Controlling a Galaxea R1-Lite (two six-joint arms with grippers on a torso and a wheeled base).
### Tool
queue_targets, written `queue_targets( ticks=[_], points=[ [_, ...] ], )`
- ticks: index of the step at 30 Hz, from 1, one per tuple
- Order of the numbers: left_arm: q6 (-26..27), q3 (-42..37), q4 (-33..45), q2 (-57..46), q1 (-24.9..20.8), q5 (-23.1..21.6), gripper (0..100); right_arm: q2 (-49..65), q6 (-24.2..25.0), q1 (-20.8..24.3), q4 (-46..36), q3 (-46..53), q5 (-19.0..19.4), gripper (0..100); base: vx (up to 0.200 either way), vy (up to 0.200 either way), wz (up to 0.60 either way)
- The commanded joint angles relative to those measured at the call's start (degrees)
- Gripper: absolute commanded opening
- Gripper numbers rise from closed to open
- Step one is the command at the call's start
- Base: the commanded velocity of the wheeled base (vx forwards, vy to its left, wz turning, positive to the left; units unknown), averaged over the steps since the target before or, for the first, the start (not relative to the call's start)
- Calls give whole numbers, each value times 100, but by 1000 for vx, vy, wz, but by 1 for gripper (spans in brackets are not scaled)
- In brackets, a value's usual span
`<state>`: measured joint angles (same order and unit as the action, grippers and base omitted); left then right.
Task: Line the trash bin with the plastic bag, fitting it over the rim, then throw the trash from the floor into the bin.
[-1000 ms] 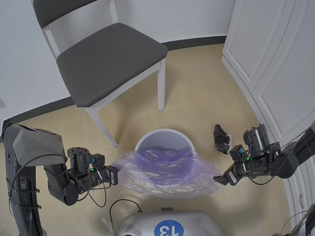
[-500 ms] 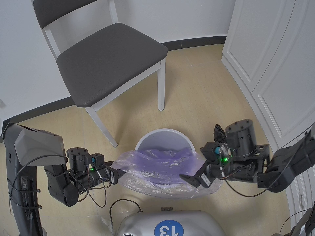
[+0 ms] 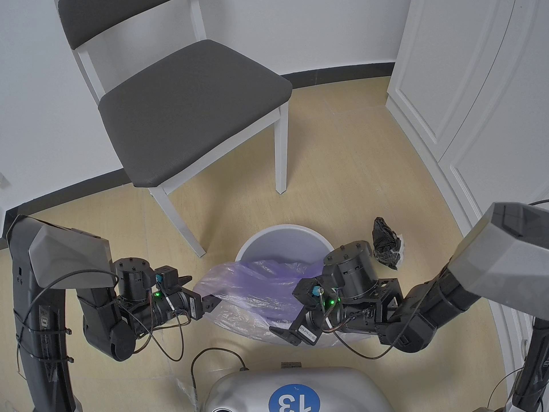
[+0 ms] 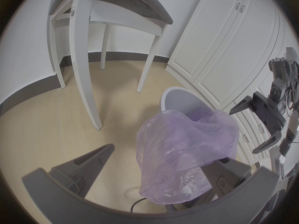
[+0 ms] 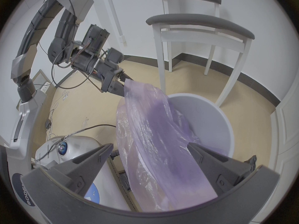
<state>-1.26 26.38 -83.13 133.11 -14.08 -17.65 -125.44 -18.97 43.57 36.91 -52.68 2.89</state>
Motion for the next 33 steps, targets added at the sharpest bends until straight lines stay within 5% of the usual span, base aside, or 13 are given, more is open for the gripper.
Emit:
queue_targets(
  ticks=[1, 4, 5, 18, 22, 33],
  points=[
    [11, -1, -2, 31, 11, -1, 100, -376, -2, 2, 9, -173, 10, 100, 0, 0, 0],
    [11, 7, -2, 31, 19, -1, 100, -437, 7, -6, 18, -226, 10, 100, 0, 0, 0],
    [11, 7, -37, 40, 19, -1, 100, -499, 7, -15, 26, -287, 10, 0, 0, 0, 0],
    [-6, 131, -380, 286, 98, 51, 100, -578, 218, -833, -26, -894, 177, 0, 0, 0, 0],
    [-50, 201, -450, 295, 134, 51, 100, -622, 658, -1237, -35, -1614, 177, 0, 0, 0, 0],
    [-560, 711, -459, 453, 11, 526, 100, -1132, 1150, -1307, -255, -2933, -122, 0, 0, 0, 0]
  ],
)
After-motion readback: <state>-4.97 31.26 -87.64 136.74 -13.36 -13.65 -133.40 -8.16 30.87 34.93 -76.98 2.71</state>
